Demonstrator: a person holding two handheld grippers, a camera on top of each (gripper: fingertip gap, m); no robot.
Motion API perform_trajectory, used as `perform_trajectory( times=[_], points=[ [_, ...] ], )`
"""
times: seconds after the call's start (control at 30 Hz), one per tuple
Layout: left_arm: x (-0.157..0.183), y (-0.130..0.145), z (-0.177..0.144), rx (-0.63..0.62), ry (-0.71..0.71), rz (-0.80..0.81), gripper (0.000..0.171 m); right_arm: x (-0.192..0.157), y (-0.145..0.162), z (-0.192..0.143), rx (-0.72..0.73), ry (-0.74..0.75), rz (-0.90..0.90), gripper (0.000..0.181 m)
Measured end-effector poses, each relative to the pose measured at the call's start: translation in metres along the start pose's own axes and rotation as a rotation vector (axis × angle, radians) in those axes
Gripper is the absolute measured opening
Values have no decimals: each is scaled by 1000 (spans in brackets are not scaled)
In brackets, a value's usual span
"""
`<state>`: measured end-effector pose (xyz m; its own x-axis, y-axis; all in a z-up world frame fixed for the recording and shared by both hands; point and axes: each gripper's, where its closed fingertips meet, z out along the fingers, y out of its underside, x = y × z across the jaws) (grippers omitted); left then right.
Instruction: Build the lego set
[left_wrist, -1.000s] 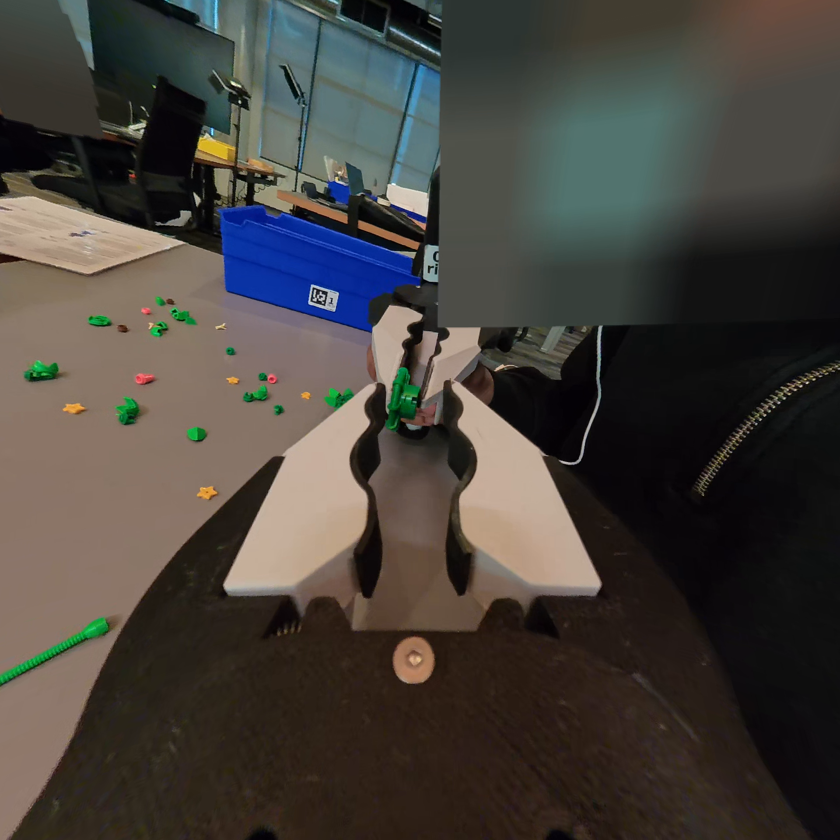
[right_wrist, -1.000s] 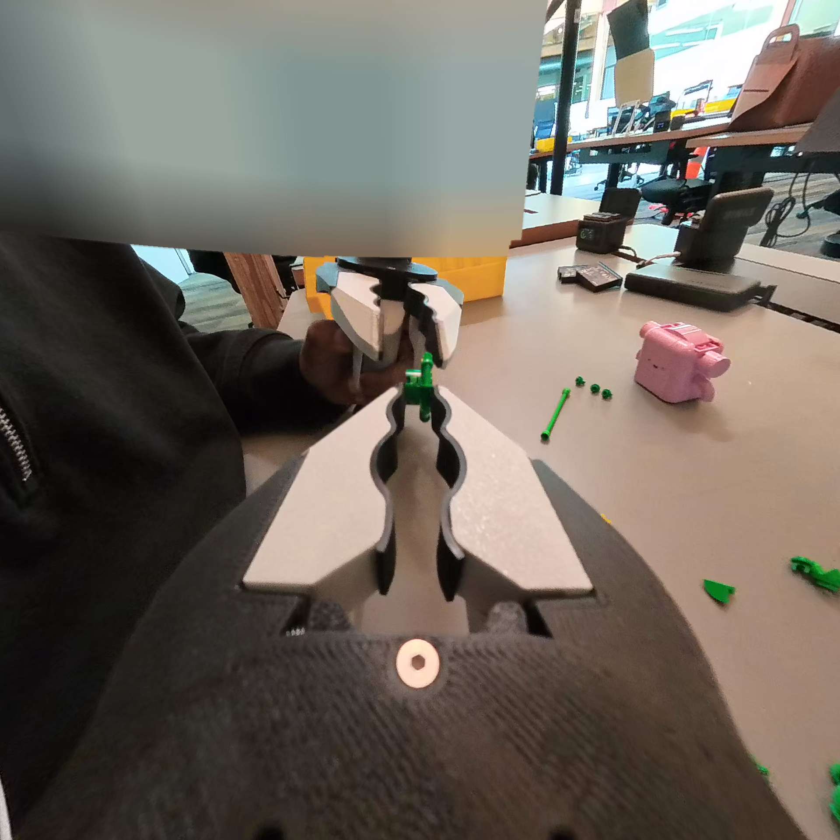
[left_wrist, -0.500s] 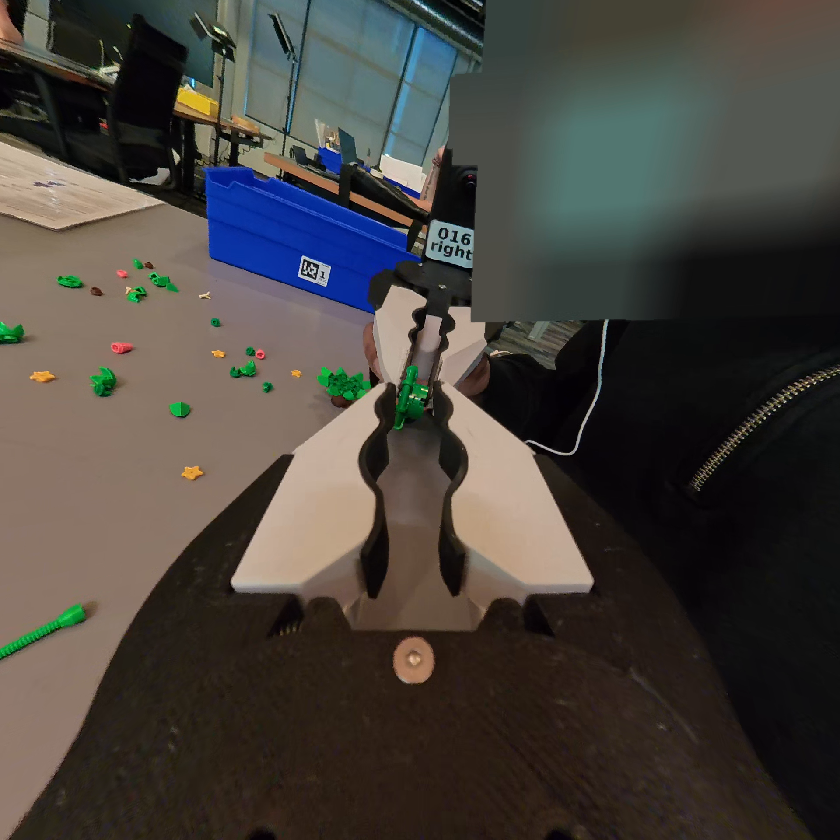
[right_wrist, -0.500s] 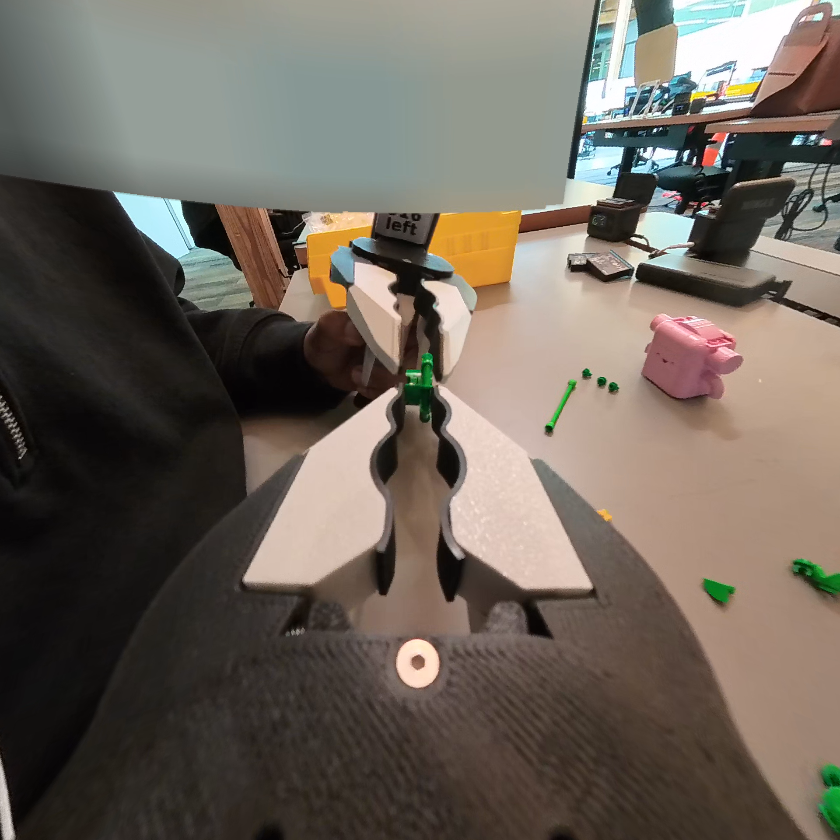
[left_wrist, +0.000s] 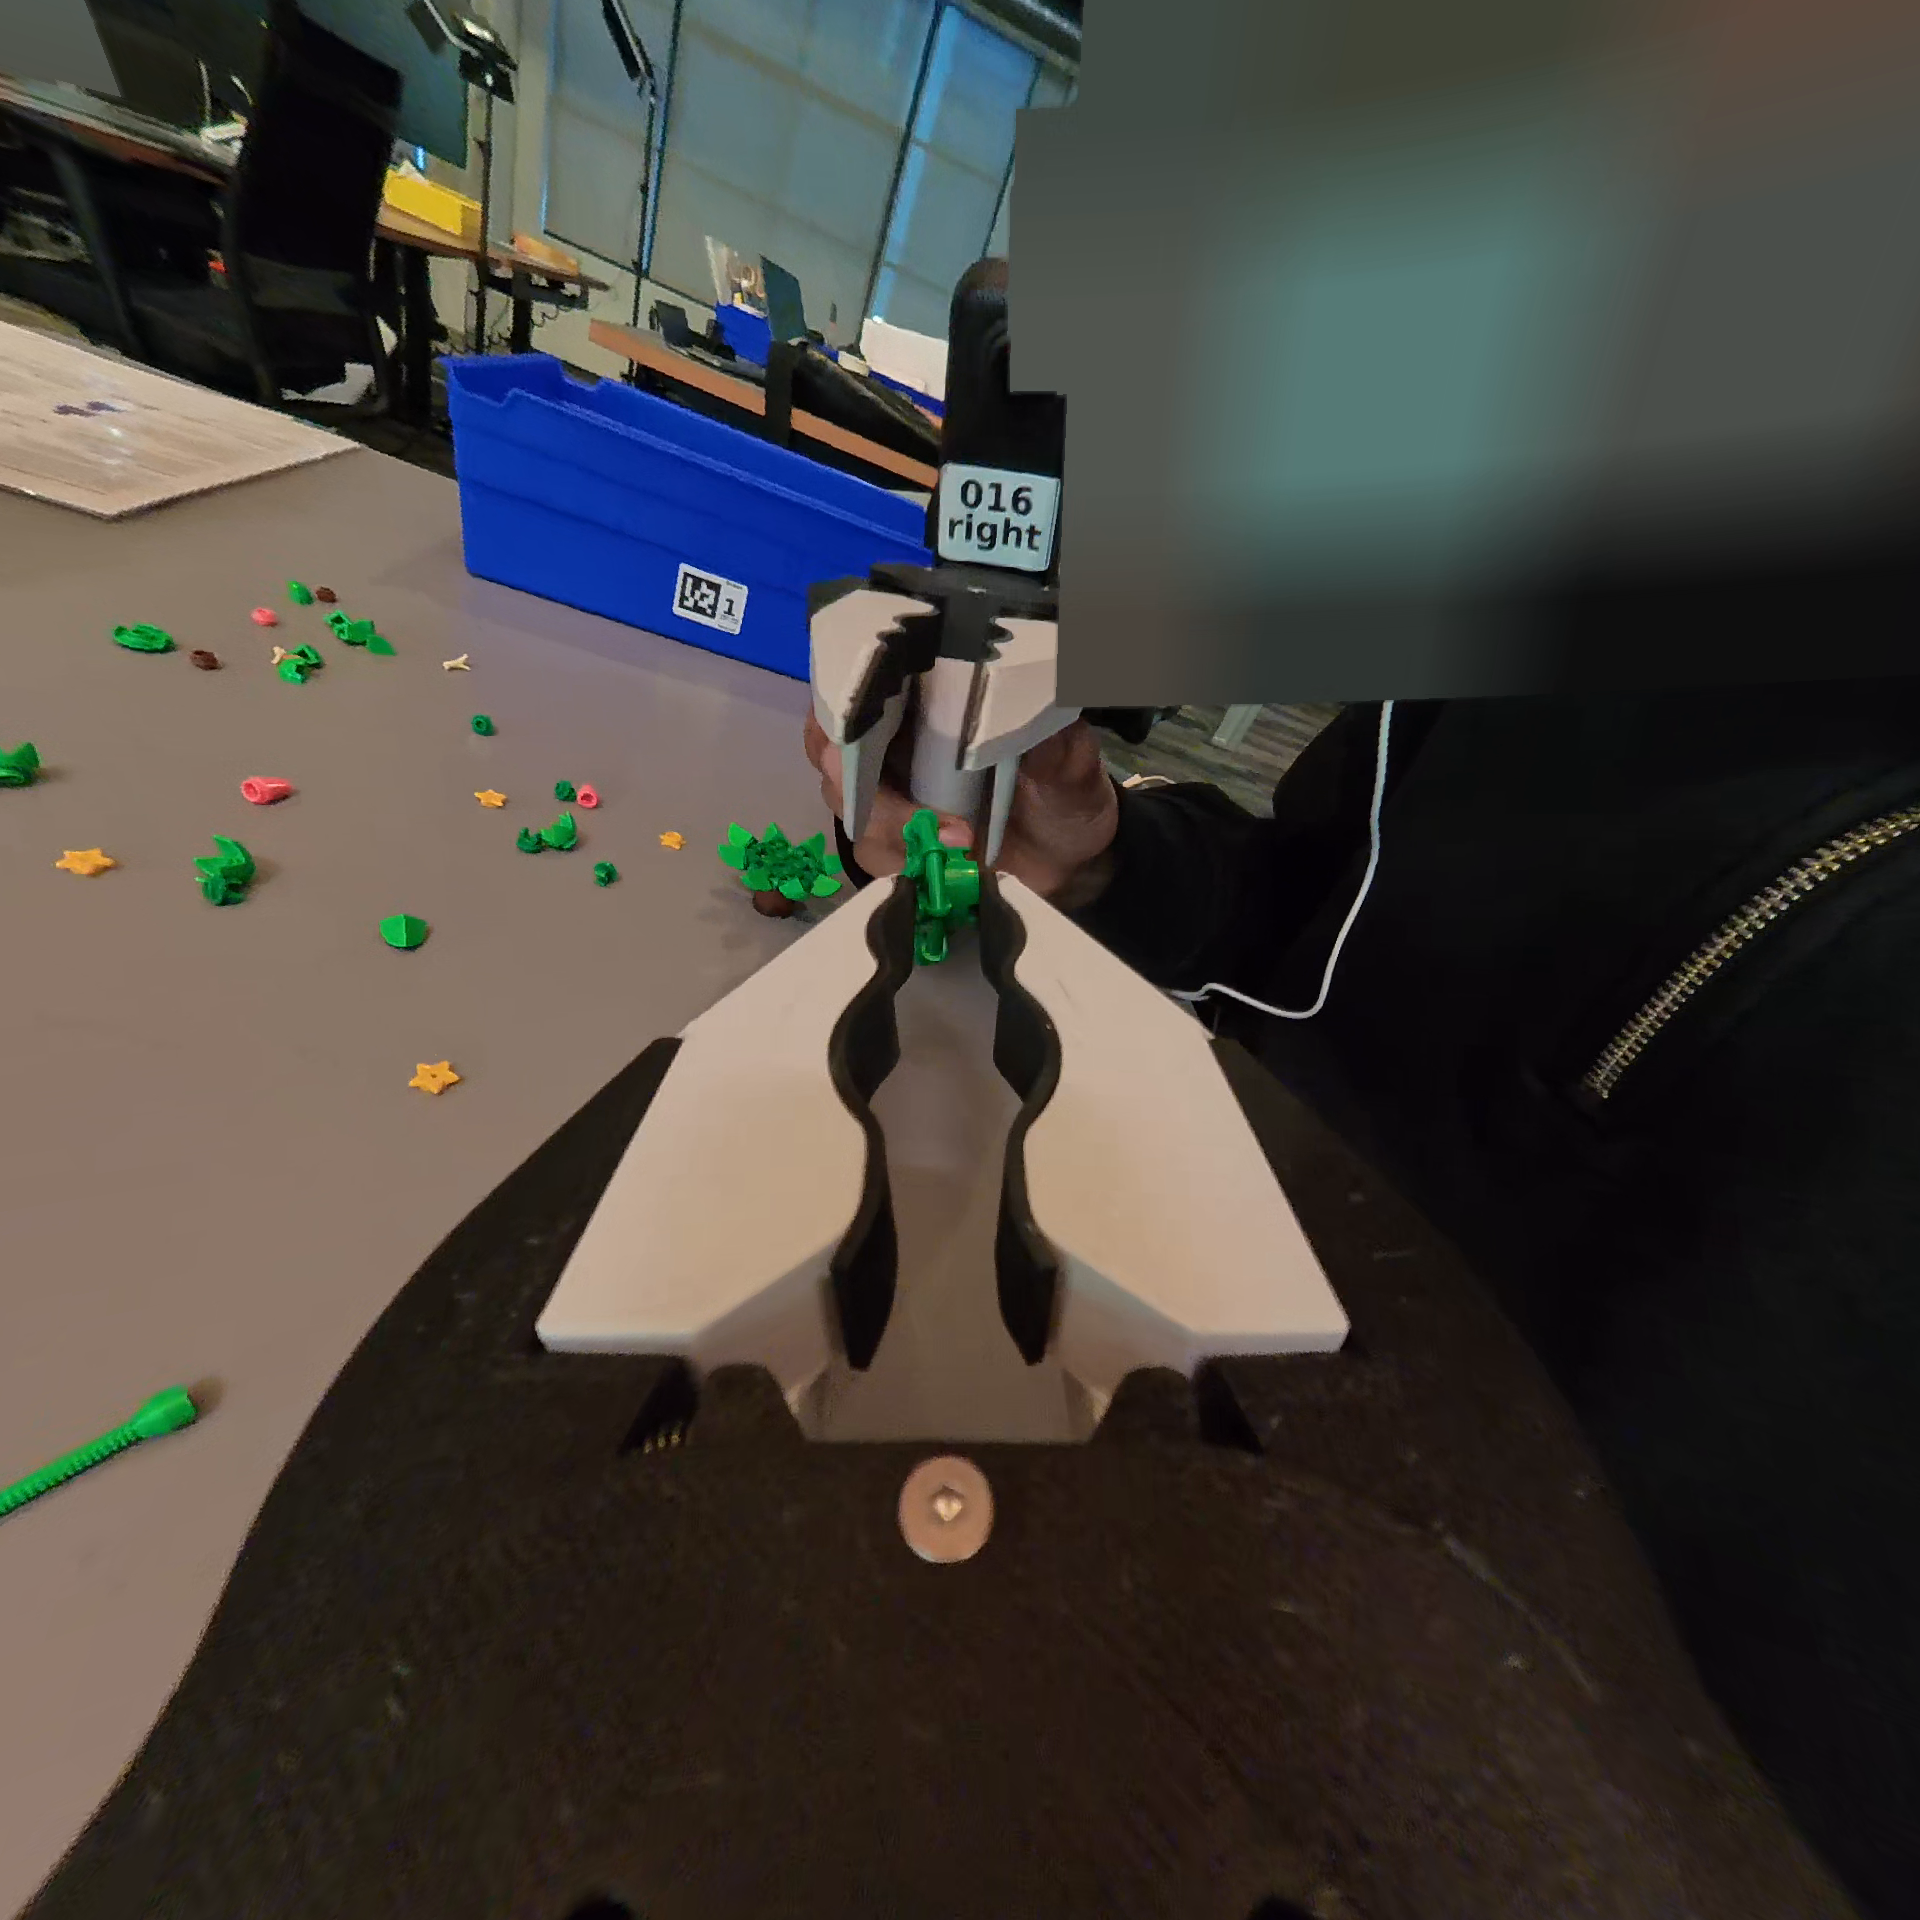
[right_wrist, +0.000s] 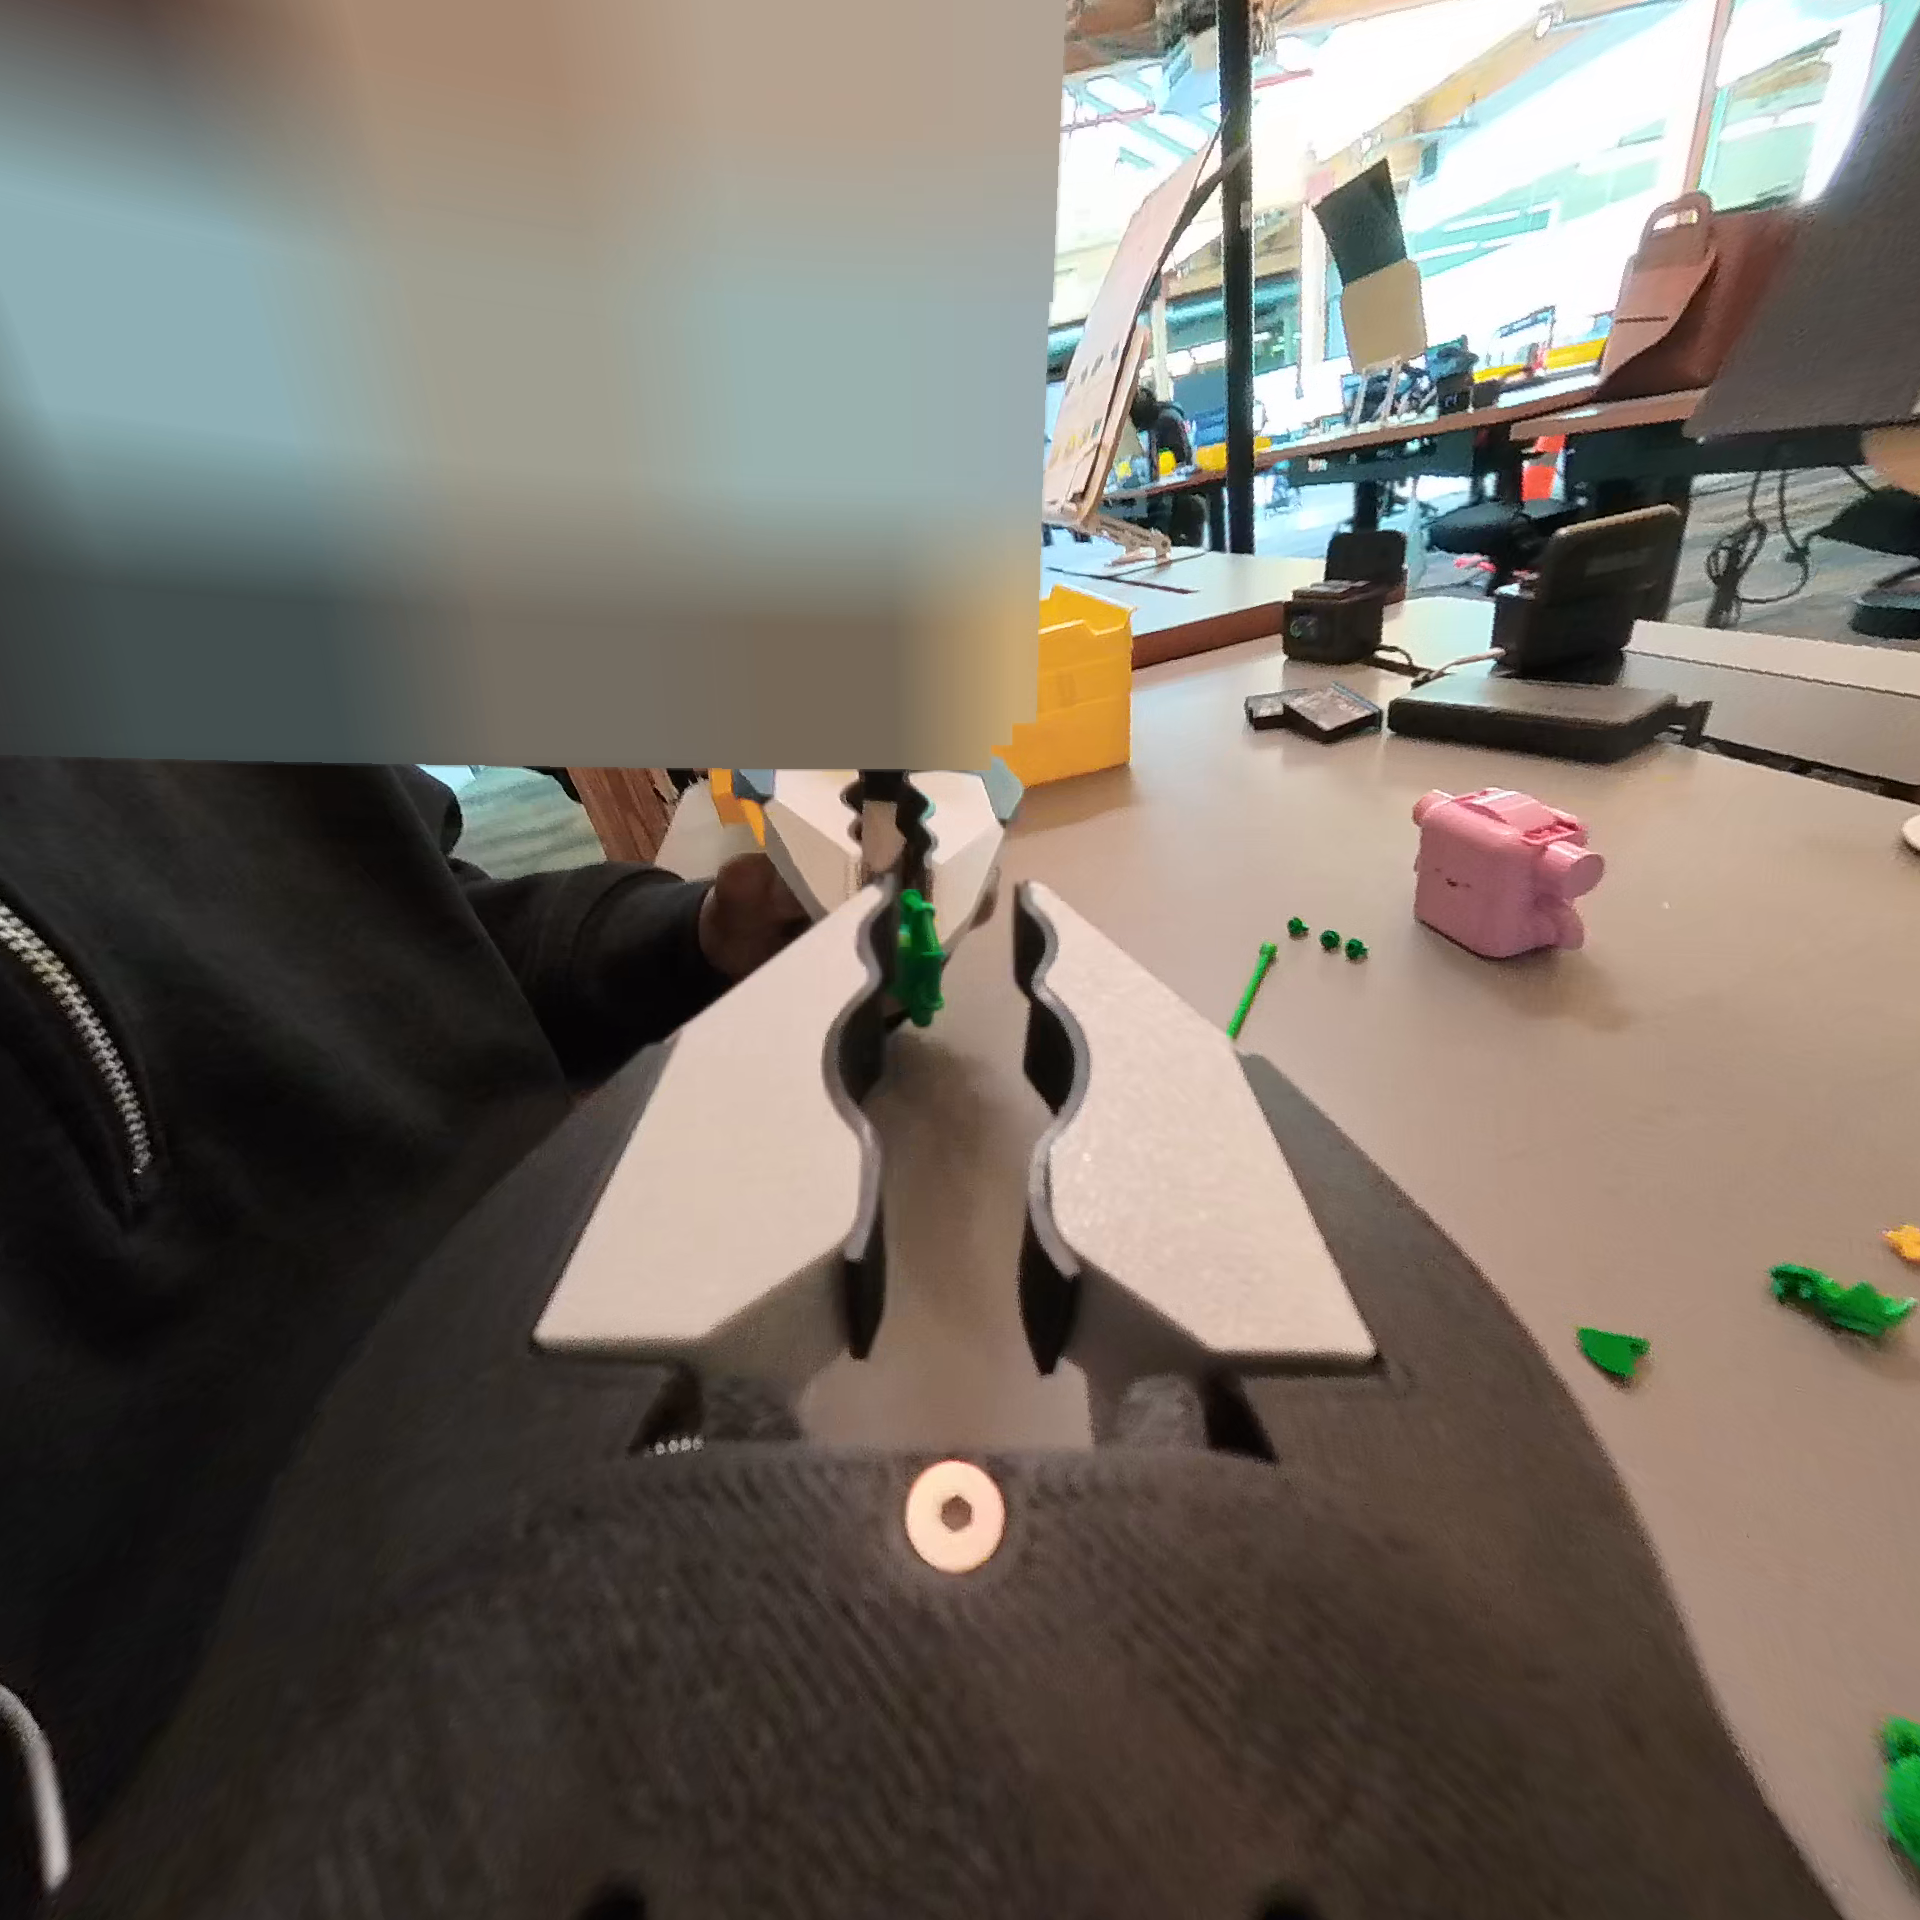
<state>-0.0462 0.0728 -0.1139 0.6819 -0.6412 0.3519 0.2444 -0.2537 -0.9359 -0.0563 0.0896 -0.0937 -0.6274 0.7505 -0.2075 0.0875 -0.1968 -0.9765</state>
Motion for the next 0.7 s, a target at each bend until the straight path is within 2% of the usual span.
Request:
perform_trajectory(
  times=[0.17,0.3,0.43,0.53,0.7],
  points=[
    [7,-14,-6,89,53,-14,7,-7,1,4,16,-87,107,31],
    [12,-20,-8,132,90,-14,7,-21,5,11,9,-185,177,32],
    [15,-20,-6,140,117,-25,7,-27,3,14,28,-212,192,25],
    [17,-17,-3,129,129,-23,7,-24,6,14,12,-185,173,11],
    [12,-12,-1,94,108,-39,12,-21,5,11,2,-148,115,9]
  ],
)
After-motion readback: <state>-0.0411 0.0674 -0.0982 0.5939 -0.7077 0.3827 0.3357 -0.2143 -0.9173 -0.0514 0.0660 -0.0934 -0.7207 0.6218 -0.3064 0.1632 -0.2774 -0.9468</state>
